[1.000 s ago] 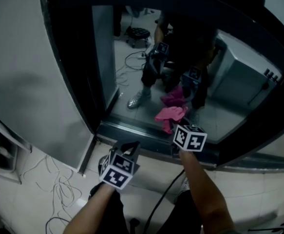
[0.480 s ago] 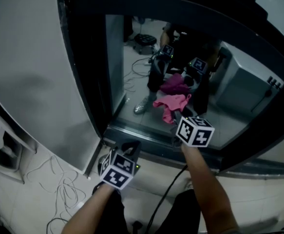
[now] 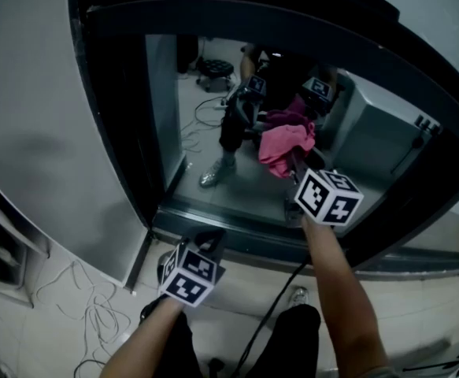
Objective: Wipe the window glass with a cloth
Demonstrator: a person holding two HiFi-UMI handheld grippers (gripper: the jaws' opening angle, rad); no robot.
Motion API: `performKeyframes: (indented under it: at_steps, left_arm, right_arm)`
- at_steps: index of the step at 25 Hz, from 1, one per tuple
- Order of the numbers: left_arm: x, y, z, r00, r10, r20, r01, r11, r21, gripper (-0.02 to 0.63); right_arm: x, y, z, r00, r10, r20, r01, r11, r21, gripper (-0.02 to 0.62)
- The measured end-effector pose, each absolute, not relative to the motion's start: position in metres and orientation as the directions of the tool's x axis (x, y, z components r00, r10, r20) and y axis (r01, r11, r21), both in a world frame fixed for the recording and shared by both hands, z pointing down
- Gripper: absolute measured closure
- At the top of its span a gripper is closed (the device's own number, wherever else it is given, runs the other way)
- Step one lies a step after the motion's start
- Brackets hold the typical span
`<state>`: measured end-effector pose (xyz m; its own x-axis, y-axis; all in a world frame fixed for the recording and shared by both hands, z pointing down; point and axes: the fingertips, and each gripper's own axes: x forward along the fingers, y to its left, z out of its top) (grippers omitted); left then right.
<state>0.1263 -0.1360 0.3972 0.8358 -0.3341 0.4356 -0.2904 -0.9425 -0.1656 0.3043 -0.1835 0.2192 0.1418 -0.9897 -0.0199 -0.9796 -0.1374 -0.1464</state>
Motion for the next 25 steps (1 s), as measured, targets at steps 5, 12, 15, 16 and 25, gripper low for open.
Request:
performKeyframes:
  at_steps: [5, 12, 15, 16, 25]
  left_arm:
    - [0.144, -0.124, 0.399, 0.847, -0.311, 0.431, -0.269, -0.950, -0.157, 0.601]
    - [0.170, -0.107, 0.412, 0.857, -0.273, 0.436, -0.239, -0.962, -0.132, 0.601]
    - [0.177, -0.103, 0.420, 0.859, -0.254, 0.444, -0.225, -0.967, -0.119, 0.601]
    - [0.179, -0.102, 0.422, 0.860, -0.249, 0.445, -0.222, -0.968, -0.114, 0.601]
    - [0.189, -0.092, 0.439, 0.862, -0.223, 0.456, -0.213, -0.974, -0.074, 0.601]
  right_arm:
    - [0.329, -0.160, 0.222, 0.179, -0.984, -0.021, -0.973, -0.174, -0.151, 0.509]
    - [0.371, -0.122, 0.256, 0.268, -0.963, 0.023, -0.949, -0.268, -0.164, 0.509]
    - [0.383, -0.114, 0.277, 0.288, -0.956, 0.054, -0.942, -0.293, -0.166, 0.509]
    - [0.385, -0.113, 0.283, 0.293, -0.954, 0.063, -0.940, -0.299, -0.166, 0.509]
    - [0.388, -0.106, 0.341, 0.307, -0.936, 0.172, -0.922, -0.337, -0.190, 0.509]
